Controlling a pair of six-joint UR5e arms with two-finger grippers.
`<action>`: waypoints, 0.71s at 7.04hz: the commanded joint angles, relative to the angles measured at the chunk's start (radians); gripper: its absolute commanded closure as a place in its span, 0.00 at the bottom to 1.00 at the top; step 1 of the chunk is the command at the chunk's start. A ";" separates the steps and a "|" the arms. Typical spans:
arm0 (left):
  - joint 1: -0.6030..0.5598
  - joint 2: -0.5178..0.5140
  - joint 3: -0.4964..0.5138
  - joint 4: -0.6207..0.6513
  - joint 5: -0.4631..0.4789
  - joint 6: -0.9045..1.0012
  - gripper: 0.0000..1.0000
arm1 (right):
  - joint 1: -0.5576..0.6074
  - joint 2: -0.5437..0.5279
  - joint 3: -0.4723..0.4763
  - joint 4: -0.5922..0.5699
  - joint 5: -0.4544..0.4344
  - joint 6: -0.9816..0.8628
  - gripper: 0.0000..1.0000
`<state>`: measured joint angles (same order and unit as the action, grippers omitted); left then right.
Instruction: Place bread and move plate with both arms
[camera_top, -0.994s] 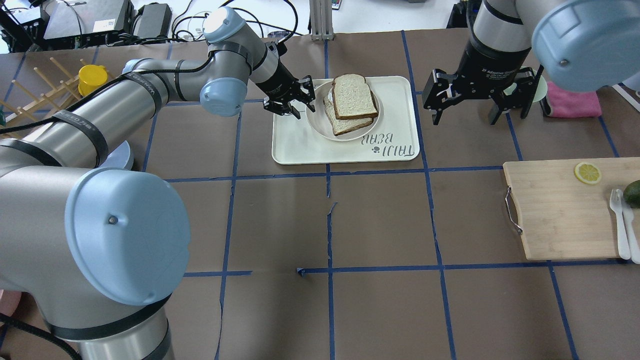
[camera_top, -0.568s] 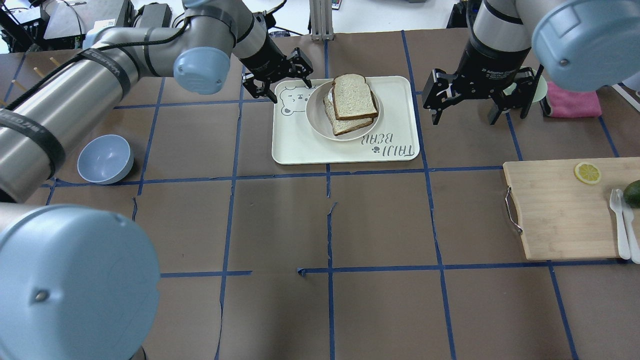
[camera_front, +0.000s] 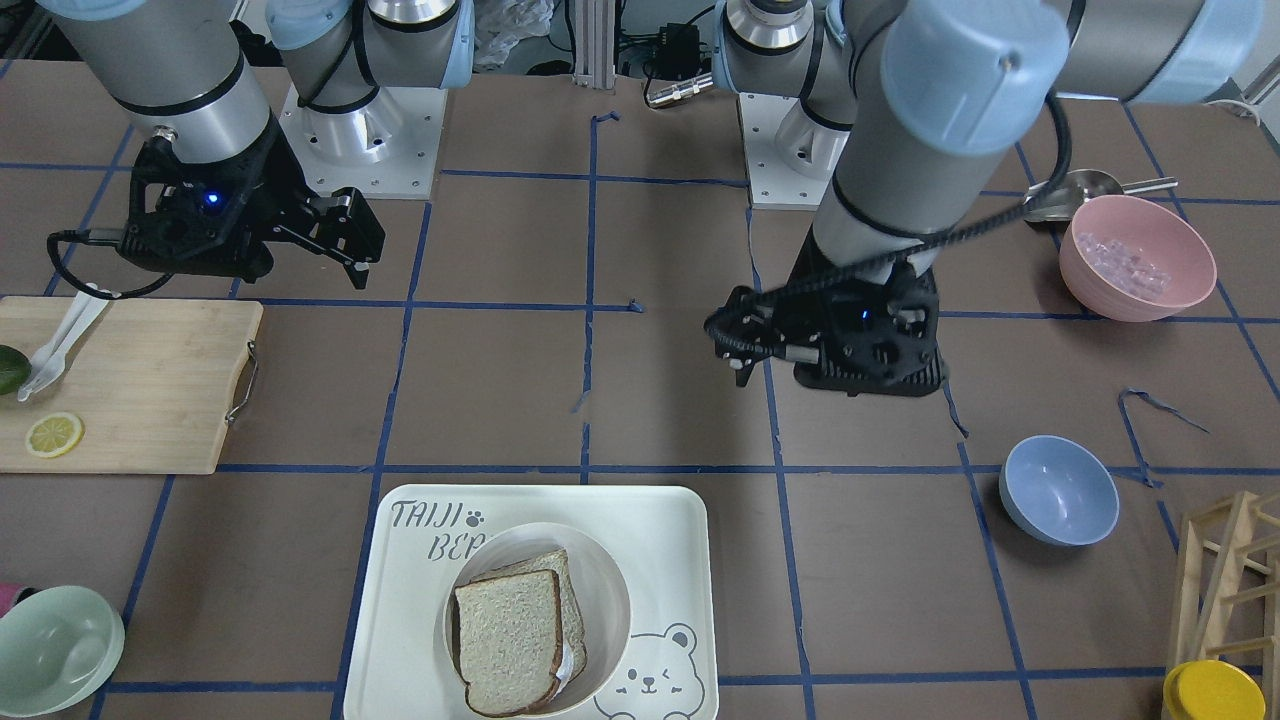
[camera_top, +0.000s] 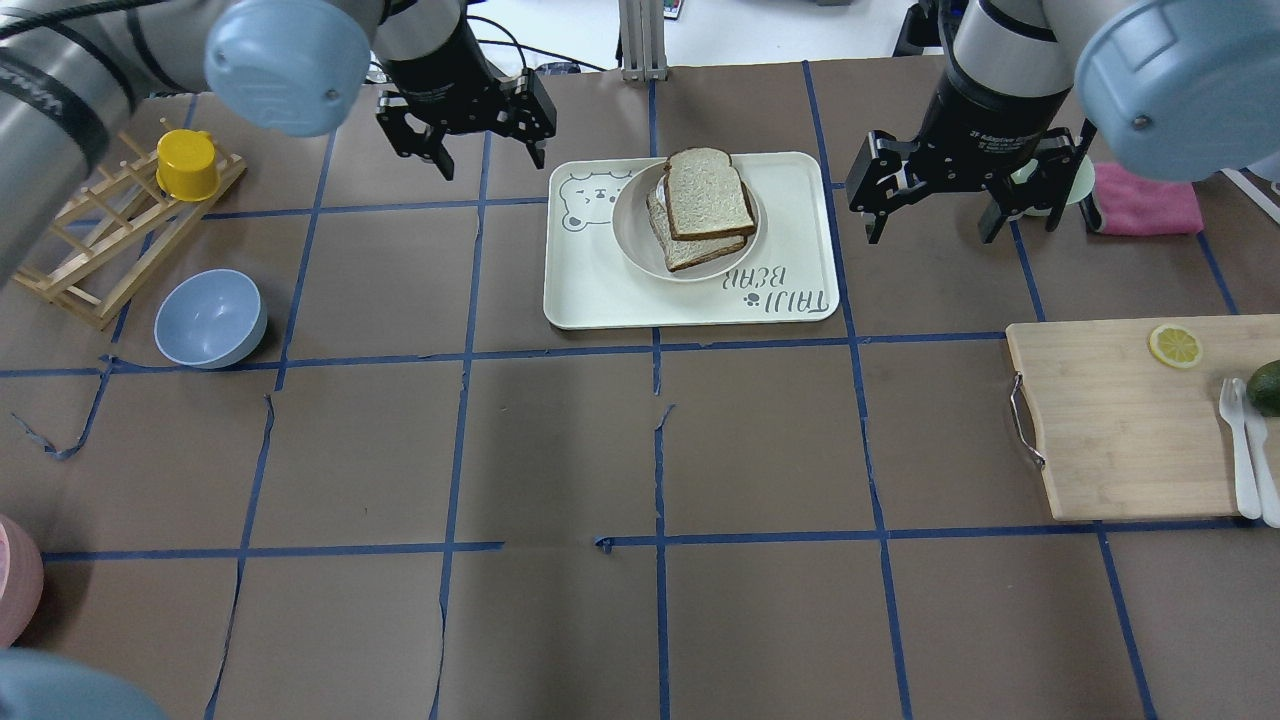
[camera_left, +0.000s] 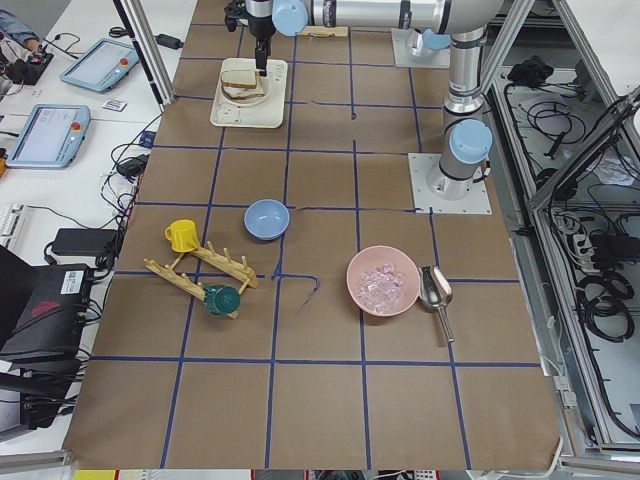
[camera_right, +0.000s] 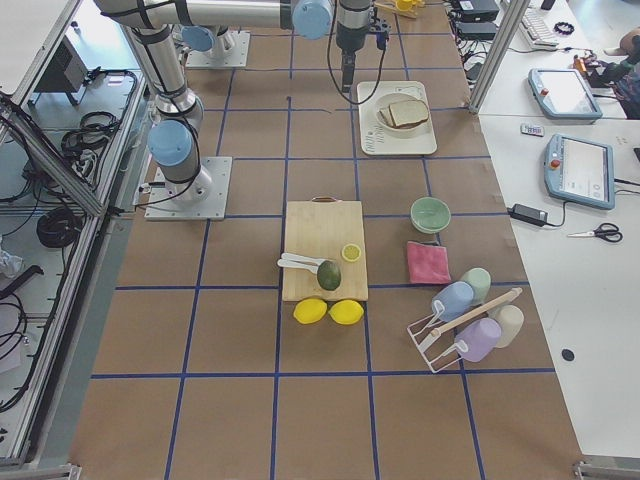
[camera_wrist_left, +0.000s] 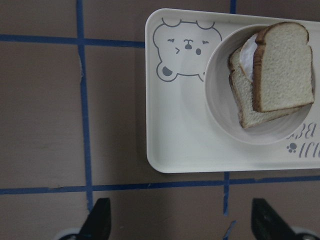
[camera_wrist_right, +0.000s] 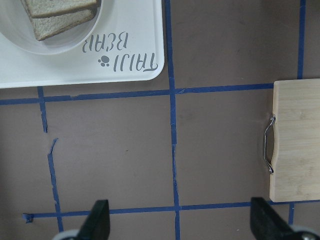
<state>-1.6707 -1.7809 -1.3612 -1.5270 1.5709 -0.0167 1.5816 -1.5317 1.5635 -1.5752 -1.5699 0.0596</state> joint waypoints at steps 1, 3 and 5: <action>0.025 0.141 -0.045 -0.097 0.018 0.050 0.04 | 0.000 -0.004 0.000 0.003 0.001 0.002 0.00; 0.087 0.141 -0.067 -0.064 0.012 0.076 0.00 | 0.000 -0.013 0.003 0.006 0.001 0.002 0.00; 0.083 0.164 -0.076 -0.070 -0.018 0.084 0.00 | 0.000 -0.015 0.003 0.004 0.002 0.002 0.00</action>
<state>-1.5874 -1.6335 -1.4297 -1.5941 1.5753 0.0650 1.5815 -1.5446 1.5661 -1.5692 -1.5682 0.0614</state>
